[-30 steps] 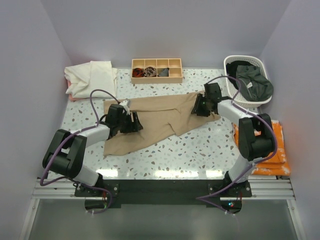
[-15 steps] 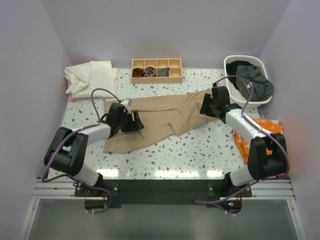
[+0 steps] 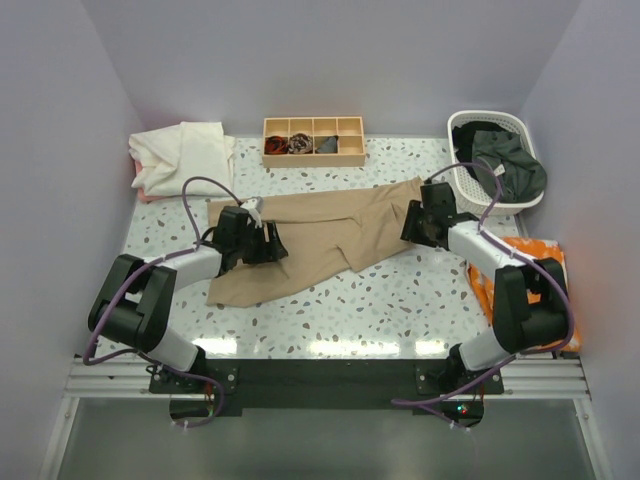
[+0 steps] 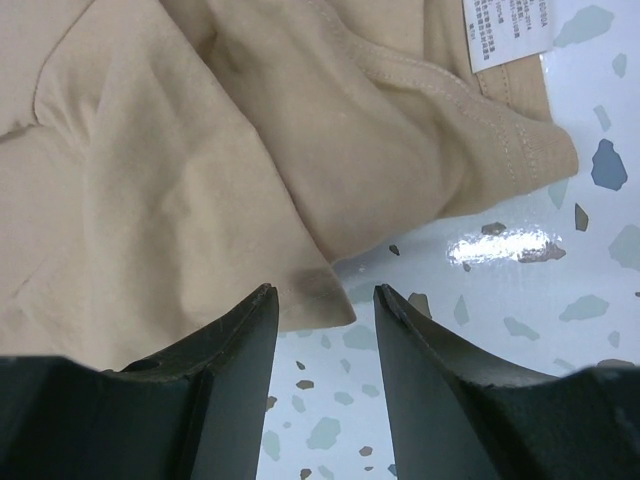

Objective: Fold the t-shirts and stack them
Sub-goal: Grap the side of the flattened tshirt closest away from the robot with both arms

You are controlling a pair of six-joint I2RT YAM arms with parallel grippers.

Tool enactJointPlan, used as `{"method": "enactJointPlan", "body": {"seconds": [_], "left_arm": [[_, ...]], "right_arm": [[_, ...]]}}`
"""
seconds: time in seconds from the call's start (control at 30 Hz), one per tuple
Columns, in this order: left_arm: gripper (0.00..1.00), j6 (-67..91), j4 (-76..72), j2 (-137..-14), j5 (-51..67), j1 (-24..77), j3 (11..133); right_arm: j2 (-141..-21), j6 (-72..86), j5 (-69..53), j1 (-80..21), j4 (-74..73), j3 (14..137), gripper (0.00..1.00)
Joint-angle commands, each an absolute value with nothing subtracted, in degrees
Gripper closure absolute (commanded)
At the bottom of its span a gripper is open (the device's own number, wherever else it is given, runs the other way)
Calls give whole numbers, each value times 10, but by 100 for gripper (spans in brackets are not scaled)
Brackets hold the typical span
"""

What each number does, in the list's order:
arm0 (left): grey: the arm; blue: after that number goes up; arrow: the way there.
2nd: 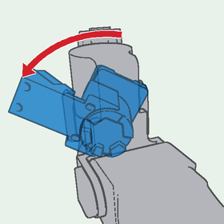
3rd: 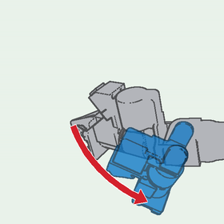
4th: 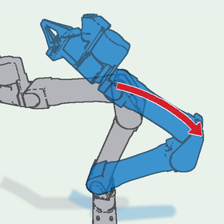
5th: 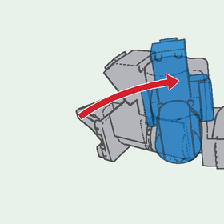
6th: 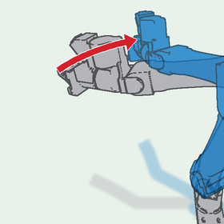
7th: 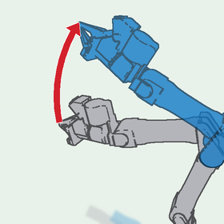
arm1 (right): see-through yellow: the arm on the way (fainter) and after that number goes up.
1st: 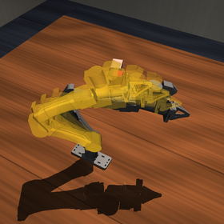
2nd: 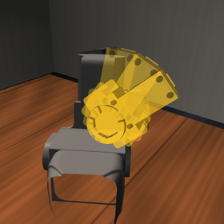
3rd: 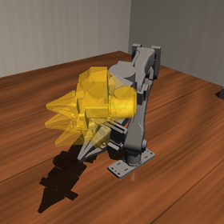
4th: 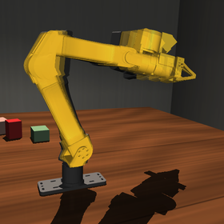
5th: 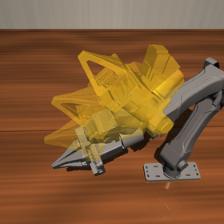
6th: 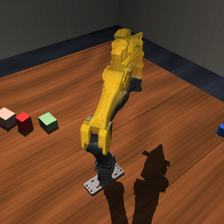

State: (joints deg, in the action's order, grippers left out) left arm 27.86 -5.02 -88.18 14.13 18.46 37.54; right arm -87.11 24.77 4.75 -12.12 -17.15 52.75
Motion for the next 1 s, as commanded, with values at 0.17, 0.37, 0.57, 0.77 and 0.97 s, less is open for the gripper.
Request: {"method": "enactJointPlan", "body": {"seconds": [0.17, 0.37, 0.57, 0.77, 0.97], "left_arm": [[30, 270, -10, -882, 129, 190, 370], [30, 271, -9, -882, 129, 189, 372], [31, 266, 23, -864, 117, 189, 378], [30, 264, 67, -805, 86, 189, 390], [27, 263, 109, -750, 77, 189, 410]], "right_arm": [[-892, 262, 18, -113, -127, 512, 60], [-886, 261, 4, -112, -113, 510, 92], [-813, 270, 2, -112, -151, 491, 100], [-651, 322, -32, -123, -234, 407, 100], [-506, 360, -17, -144, -350, 354, 100]]}}
